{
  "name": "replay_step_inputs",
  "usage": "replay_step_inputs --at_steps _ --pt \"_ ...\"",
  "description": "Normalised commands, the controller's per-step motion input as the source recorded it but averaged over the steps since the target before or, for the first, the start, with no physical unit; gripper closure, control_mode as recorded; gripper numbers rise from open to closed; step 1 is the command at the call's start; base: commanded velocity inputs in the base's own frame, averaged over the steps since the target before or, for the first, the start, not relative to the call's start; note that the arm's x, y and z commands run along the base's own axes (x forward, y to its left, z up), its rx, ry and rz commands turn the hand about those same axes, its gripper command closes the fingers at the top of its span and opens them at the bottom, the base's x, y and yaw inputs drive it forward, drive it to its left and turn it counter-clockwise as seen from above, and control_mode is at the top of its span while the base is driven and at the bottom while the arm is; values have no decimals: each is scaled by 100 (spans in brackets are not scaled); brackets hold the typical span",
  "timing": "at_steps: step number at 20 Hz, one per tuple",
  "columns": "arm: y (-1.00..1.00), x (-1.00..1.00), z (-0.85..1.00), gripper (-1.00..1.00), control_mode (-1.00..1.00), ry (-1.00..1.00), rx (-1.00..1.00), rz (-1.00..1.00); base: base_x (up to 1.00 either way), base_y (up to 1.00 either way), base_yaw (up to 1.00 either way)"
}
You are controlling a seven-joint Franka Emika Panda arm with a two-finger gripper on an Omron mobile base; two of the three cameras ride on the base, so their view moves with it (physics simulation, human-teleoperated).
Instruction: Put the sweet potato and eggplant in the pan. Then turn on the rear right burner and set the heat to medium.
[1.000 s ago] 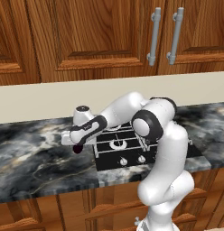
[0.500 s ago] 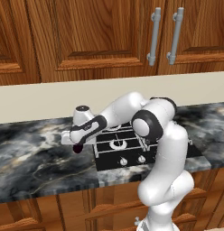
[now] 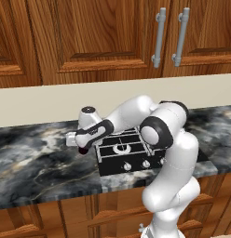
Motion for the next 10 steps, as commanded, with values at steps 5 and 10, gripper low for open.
replay_step_inputs --at_steps 5,10 --pt "-14 0 42 100 -100 0 0 0 0 0 0" --pt "-19 2 43 100 -100 0 0 0 0 0 0"
